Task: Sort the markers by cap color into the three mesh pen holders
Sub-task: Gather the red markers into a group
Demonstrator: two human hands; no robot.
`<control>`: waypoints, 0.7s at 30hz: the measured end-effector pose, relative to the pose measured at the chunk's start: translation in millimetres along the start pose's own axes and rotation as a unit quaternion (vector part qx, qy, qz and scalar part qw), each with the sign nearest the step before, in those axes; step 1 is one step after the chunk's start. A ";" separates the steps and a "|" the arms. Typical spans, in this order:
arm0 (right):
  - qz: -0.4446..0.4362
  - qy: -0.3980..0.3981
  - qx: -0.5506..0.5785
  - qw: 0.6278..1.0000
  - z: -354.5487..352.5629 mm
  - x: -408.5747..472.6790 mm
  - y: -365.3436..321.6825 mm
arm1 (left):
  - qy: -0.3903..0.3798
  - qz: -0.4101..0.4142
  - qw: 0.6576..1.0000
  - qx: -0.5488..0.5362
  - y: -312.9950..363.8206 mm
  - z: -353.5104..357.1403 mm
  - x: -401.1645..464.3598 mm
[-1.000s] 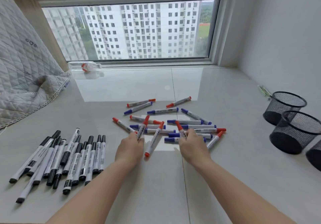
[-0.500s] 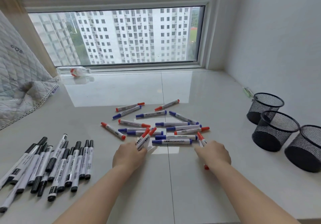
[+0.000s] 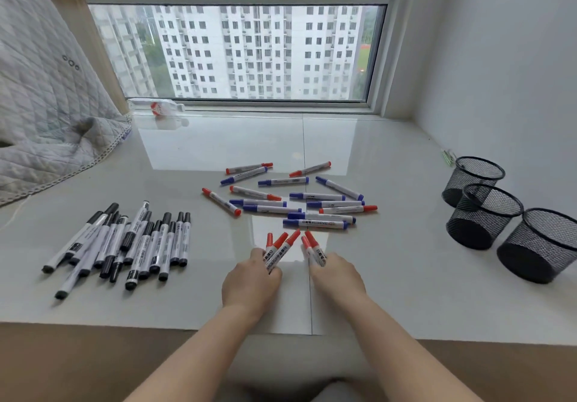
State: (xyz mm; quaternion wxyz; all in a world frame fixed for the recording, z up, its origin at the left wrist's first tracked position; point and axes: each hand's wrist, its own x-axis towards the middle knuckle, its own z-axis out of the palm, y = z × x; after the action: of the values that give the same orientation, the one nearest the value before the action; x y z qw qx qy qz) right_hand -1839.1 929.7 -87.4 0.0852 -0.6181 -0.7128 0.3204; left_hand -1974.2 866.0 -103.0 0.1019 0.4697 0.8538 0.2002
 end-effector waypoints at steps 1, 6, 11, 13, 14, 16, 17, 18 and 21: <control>-0.007 -0.004 -0.007 1.000 5.3 -4.7 -4.5 | 0.000 -0.003 1.000 -0.002 -0.2 -0.3 -2.9; -0.027 0.022 -0.032 0.999 23.3 -20.8 -19.9 | 0.036 -0.032 0.993 0.112 -14.4 -2.3 -5.3; -0.047 0.083 -0.135 0.986 37.3 -23.0 -26.6 | 0.014 -0.029 0.996 0.080 -21.8 -3.7 -8.3; -0.056 0.086 -0.149 0.983 42.3 -21.9 -25.9 | -0.016 -0.024 0.999 0.044 -20.4 -6.5 -7.9; -0.059 0.086 -0.151 0.983 44.2 -20.8 -25.4 | -0.031 -0.021 0.999 0.027 -19.1 -7.8 -8.1; -0.061 0.081 -0.147 0.984 45.4 -19.0 -25.5 | -0.051 -0.017 0.998 0.015 -17.1 -10.7 -8.8; -0.061 0.080 -0.146 0.984 45.2 -18.0 -25.5 | -0.060 -0.020 0.998 0.013 -16.6 -12.1 -7.8; -0.065 0.080 -0.146 0.984 45.0 -17.4 -25.0 | -0.066 -0.025 0.997 0.009 -16.2 -13.5 -6.3; -0.091 0.075 -0.130 0.984 41.1 -14.0 -23.0 | -0.076 -0.060 0.994 -0.054 -10.7 -20.2 2.8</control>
State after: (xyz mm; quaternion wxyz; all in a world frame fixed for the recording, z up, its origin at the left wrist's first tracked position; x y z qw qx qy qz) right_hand -1876.2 901.4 -102.7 0.0862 -0.5791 -0.7930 0.1685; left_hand -1991.2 858.2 -89.5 0.2035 0.4252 0.8581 0.2034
